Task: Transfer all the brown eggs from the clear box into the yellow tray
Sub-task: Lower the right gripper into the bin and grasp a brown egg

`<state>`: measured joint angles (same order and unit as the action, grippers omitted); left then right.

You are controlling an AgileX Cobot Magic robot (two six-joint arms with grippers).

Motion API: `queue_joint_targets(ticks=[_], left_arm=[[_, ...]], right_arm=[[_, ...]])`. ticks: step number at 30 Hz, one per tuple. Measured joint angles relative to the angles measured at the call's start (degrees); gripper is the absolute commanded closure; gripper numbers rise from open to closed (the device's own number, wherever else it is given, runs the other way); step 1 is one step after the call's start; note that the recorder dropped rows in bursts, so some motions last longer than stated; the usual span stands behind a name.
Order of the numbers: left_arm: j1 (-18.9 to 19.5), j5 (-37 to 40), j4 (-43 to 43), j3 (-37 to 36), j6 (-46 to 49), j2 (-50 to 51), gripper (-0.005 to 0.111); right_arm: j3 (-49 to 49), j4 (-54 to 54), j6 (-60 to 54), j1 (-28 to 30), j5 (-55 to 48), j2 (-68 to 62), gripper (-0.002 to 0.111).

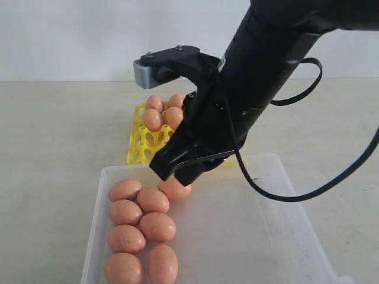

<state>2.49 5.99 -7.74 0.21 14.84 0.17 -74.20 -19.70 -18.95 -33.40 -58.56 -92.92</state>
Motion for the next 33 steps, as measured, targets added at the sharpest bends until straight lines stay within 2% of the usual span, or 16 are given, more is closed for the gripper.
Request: queue_joint_targets(ticks=[2, 7, 9, 18, 24, 33], left_arm=[[0.0, 0.0, 0.0, 0.0, 0.0, 0.0, 0.103], [0.0, 0.0, 0.0, 0.0, 0.0, 0.0, 0.103], [0.0, 0.0, 0.0, 0.0, 0.0, 0.0, 0.103], [0.0, 0.0, 0.0, 0.0, 0.0, 0.0, 0.103], [0.0, 0.0, 0.0, 0.0, 0.0, 0.0, 0.103], [0.0, 0.0, 0.0, 0.0, 0.0, 0.0, 0.103]], right_arm=[[0.0, -4.14, -1.19, 0.0, 0.27, 0.0, 0.098], [0.0, -8.2, -1.17, 0.0, -0.64, -0.62, 0.062], [0.0, -8.56, 0.75, 0.0, -0.78, -2.36, 0.054], [0.0, -10.84, 11.43, 0.0, -2.77, -15.01, 0.053], [0.0, -15.33, 12.35, 0.0, -3.14, -20.88, 0.053], [0.0, -17.14, 12.35, 0.0, -1.55, -22.95, 0.053]])
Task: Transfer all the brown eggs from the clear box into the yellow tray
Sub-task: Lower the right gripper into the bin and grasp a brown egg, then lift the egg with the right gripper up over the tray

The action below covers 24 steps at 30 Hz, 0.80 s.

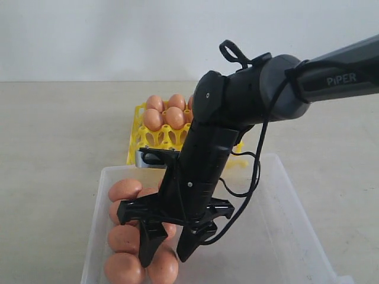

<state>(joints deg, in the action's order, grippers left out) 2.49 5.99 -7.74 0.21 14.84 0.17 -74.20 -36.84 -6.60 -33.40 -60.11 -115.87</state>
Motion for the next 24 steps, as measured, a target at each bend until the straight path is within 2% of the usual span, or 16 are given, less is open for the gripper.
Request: queue_joint_targets(ticks=[9, 11, 13, 16, 17, 24], left_arm=[[0.0, 0.0, 0.0, 0.0, 0.0, 0.0, 0.103], [0.0, 0.0, 0.0, 0.0, 0.0, 0.0, 0.103], [0.0, 0.0, 0.0, 0.0, 0.0, 0.0, 0.103], [0.0, 0.0, 0.0, 0.0, 0.0, 0.0, 0.103], [0.0, 0.0, 0.0, 0.0, 0.0, 0.0, 0.103], [0.0, 0.0, 0.0, 0.0, 0.0, 0.0, 0.103]], right_arm=[[0.0, 0.11, 0.29, 0.0, 1.42, -2.19, 0.054], [0.0, 0.11, 0.29, 0.0, 1.54, -2.58, 0.062], [0.0, -0.01, 0.29, 0.0, 1.54, -2.69, 0.076], [0.0, -0.01, -0.07, 0.0, 1.54, -2.82, 0.103], [0.0, -0.01, -0.36, 0.0, 1.54, -2.82, 0.108], [0.0, -0.01, -2.84, 0.0, 1.69, -2.82, 0.108]])
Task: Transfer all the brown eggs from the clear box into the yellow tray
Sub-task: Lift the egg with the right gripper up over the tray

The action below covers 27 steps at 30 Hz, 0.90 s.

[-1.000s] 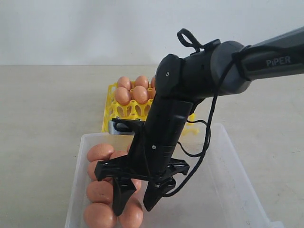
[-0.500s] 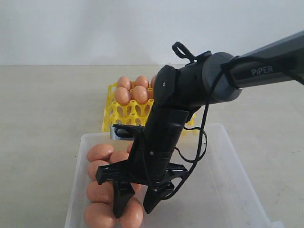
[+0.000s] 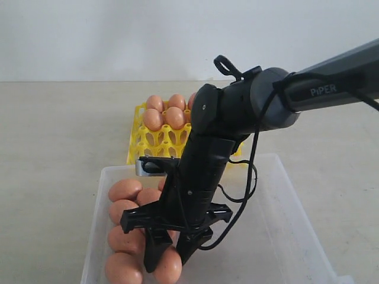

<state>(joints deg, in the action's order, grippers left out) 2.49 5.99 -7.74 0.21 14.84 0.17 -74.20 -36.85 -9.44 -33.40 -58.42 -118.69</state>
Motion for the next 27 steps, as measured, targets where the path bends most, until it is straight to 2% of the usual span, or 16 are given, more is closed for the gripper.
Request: queue_joint_targets(ticks=[4, 8, 11, 15, 16, 18, 24, 27], left_arm=[[0.0, 0.0, 0.0, 0.0, 0.0, 0.0, 0.103], [0.0, 0.0, 0.0, 0.0, 0.0, 0.0, 0.103], [0.0, 0.0, 0.0, 0.0, 0.0, 0.0, 0.103], [0.0, 0.0, 0.0, 0.0, 0.0, 0.0, 0.103], [0.0, 0.0, 0.0, 0.0, 0.0, 0.0, 0.103], [0.0, 0.0, 0.0, 0.0, 0.0, 0.0, 0.103], [0.0, 0.0, 0.0, 0.0, 0.0, 0.0, 0.103], [0.0, 0.0, 0.0, 0.0, 0.0, 0.0, 0.103]], right_arm=[[0.0, 1.65, 0.87, 0.0, 4.86, 4.09, 0.108], [3.89, 8.93, 6.05, -2.25, 16.08, 12.96, 0.108], [12.88, 15.3, 8.91, -6.57, 28.57, 19.98, 0.108], [23.82, 17.81, 8.0, -12.85, 53.91, 28.24, 0.108], [25.2, 18.25, 6.79, -13.67, 61.09, 29.78, 0.108], [25.63, 18.62, 3.68, -13.97, 67.93, 30.02, 0.108], [25.77, 19.11, -16.63, -13.25, 84.45, 27.68, 0.108], [25.89, 19.11, -22.63, -12.29, 90.74, 26.24, 0.108]])
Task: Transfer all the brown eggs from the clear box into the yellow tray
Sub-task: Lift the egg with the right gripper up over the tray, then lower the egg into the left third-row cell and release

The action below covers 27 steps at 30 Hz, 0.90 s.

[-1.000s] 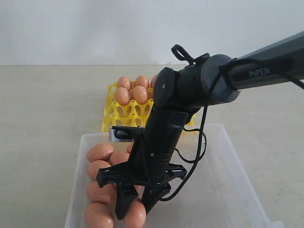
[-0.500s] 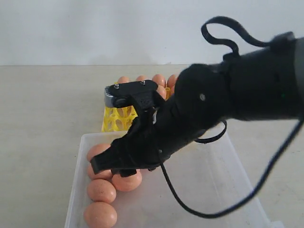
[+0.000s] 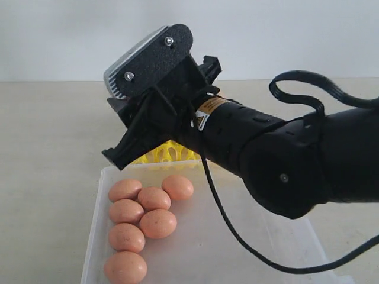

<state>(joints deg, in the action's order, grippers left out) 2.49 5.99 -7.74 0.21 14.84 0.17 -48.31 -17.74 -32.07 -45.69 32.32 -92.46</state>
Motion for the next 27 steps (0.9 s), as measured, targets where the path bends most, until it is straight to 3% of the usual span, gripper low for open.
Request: queue_joint_targets(ticks=[4, 10, 13, 16, 18, 23, 27], left_arm=[[0.0, 0.0, 0.0, 0.0, 0.0, 0.0, 0.103], [0.0, 0.0, 0.0, 0.0, 0.0, 0.0, 0.103], [0.0, 0.0, 0.0, 0.0, 0.0, 0.0, 0.103], [0.0, 0.0, 0.0, 0.0, 0.0, 0.0, 0.103], [0.0, 0.0, 0.0, 0.0, 0.0, 0.0, 0.103], [0.0, 0.0, 0.0, 0.0, 0.0, 0.0, 0.103], [0.0, 0.0, 0.0, 0.0, 0.0, 0.0, 0.103]], right_arm=[[0.22, -0.75, -0.63, 0.22, 7.45, -0.19, 0.108], [0.22, -4.2, 8.64, 0.47, 11.23, -0.98, 0.108], [-0.44, -3.62, 15.25, 3.32, 11.64, -3.97, 0.108], [-3.71, 4.28, 25.14, 9.61, 7.59, -9.58, 0.108], [-6.81, 18.1, 37.19, 14.89, 4.53, -14.11, 0.108], [-16.84, 72.31, 73.44, 24.88, 8.14, -22.52, 0.108], [-24.34, 94.27, 87.37, 28.94, 15.83, -27.11, 0.108]])
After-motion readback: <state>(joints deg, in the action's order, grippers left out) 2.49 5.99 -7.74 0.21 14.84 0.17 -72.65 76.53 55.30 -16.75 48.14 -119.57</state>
